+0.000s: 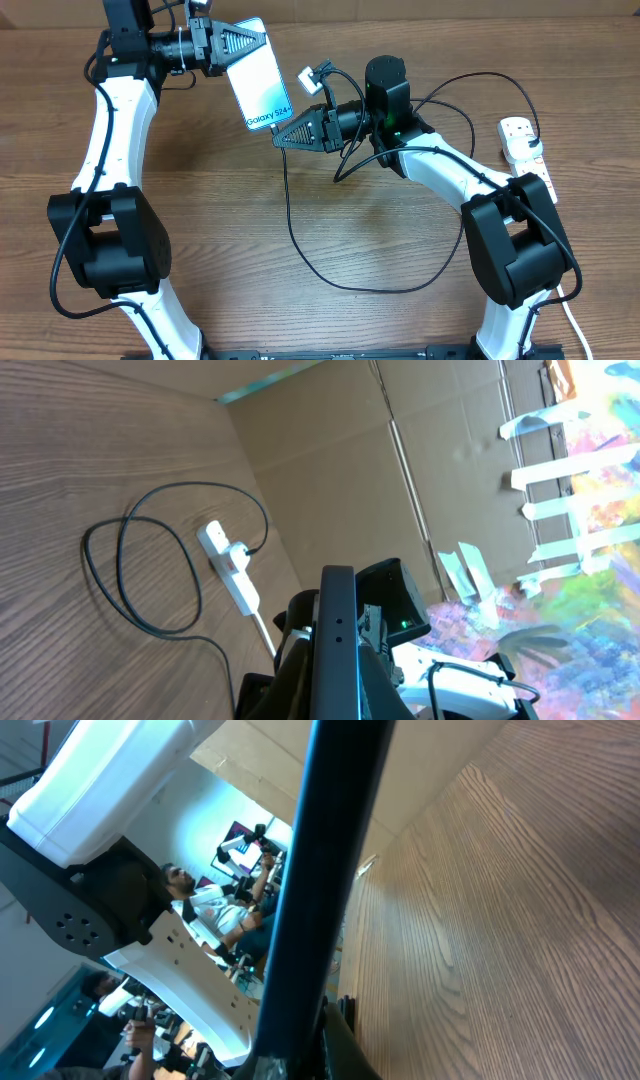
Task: Plug charger to phone and switch on socket
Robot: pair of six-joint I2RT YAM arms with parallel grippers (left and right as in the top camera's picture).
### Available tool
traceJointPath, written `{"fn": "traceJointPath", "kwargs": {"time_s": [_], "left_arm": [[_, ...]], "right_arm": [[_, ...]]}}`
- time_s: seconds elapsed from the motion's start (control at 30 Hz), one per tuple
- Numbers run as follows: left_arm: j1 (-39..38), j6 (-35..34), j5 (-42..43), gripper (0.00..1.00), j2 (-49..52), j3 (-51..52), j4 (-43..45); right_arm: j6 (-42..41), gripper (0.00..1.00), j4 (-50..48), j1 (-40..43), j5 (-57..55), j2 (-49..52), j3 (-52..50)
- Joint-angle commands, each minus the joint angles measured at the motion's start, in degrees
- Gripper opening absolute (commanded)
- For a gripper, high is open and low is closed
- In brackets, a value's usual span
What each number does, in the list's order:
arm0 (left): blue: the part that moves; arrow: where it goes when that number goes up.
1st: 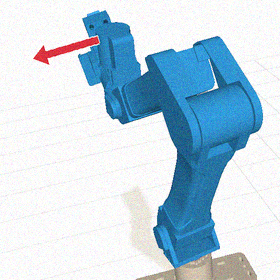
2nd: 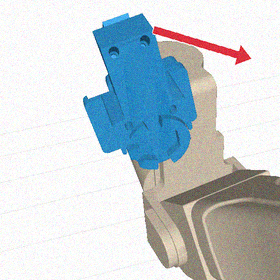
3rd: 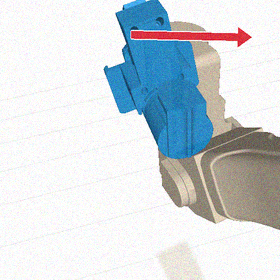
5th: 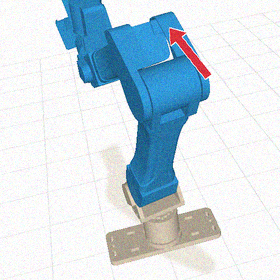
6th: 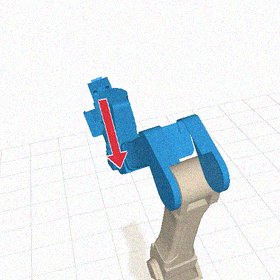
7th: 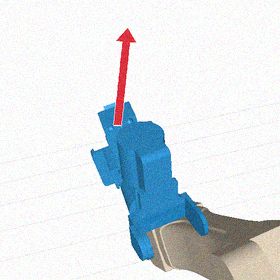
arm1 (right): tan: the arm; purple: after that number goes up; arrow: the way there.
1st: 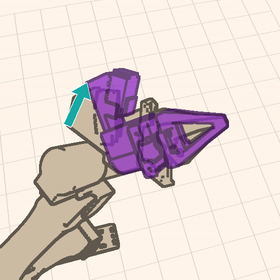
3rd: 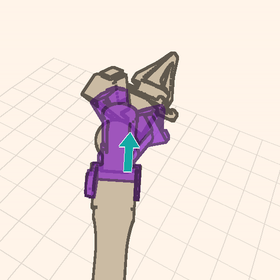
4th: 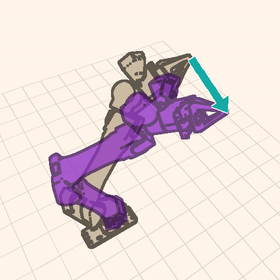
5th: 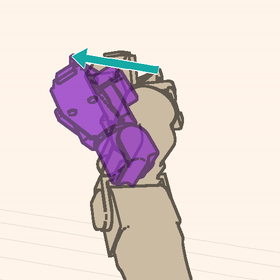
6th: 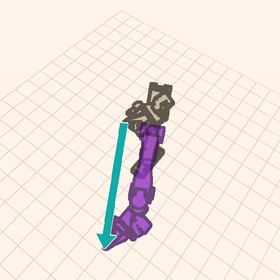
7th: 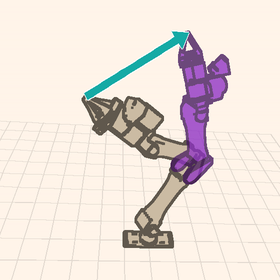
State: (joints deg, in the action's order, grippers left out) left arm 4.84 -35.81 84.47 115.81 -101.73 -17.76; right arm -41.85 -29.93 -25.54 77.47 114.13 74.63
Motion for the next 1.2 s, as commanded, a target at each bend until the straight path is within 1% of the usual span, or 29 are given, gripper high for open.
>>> {"fn": "traceJointPath", "kwargs": {"time_s": [0.0, 0.33, 0.47, 0.57, 1.17], "left_arm": [[0.02, 1.81, 1.97, 0.04, -1.92, -1.29, 0.48], [0.11, 2.38, 1.33, 0.04, -1.92, -1.29, 0.92], [0.17, 1.92, 0.44, 0.04, -1.92, -1.29, 0.96], [0.48, 0.22, -0.2, 0.04, -1.92, -1.29, 1.57], [0.37, -0.2, 0.72, 0.04, -1.92, -1.29, 2.16]], "right_arm": [[-0.13, 0.04, -0.42, 0.07, -0.26, -0.04, 0.87], [-0.13, 0.04, -0.2, 0.04, 0.17, -0.04, 0.87], [-0.13, 0.04, 0.26, 0.04, 0.59, -0.04, 0.81], [-0.11, 0.04, 0.5, 0.04, 0.66, -0.04, 0.74], [0.07, 0.04, 0.42, 0.04, -0.76, -0.04, 0.74]]}}
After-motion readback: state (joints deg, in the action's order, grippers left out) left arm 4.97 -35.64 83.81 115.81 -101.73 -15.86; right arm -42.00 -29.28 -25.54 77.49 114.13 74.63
